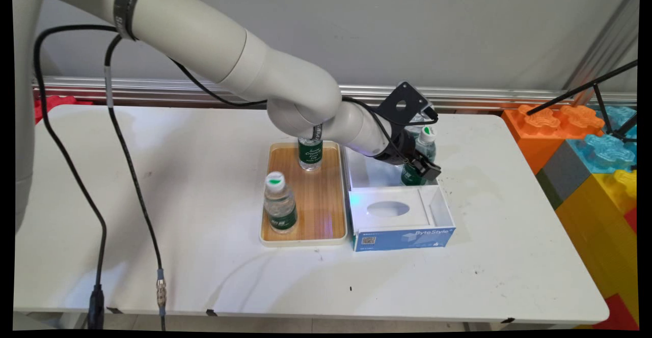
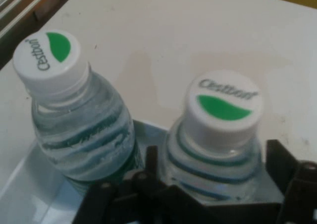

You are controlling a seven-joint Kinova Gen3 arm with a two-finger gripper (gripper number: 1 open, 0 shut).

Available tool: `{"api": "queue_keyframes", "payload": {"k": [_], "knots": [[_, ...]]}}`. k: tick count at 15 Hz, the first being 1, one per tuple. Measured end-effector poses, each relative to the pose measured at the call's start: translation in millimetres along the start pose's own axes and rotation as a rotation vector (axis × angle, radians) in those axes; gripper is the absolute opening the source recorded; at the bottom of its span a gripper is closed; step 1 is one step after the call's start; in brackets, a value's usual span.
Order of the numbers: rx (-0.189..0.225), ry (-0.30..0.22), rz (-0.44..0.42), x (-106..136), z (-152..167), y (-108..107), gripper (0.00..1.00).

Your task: Pick up the green bottle from the white box, then place the picked object on the tray

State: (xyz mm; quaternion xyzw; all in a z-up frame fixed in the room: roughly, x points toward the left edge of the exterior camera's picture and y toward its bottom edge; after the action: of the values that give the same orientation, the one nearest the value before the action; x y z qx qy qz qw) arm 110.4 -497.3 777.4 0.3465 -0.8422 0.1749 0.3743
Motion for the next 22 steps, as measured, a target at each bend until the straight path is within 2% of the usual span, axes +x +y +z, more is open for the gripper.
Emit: {"api": "queue_keyframes", "payload": {"k": [10,14,18,22], "knots": [[0.025,-0.005,0.003,7.6,-13.1,3.7,0.0],[0.026,0.003,-0.012,35.8,-33.9,7.4,0.0],[0.022,0.016,-0.01,81.3,-65.6,9.9,0.0],[0.006,-0.016,-0.003,109.4,-97.9,10.3,0.0]]}}
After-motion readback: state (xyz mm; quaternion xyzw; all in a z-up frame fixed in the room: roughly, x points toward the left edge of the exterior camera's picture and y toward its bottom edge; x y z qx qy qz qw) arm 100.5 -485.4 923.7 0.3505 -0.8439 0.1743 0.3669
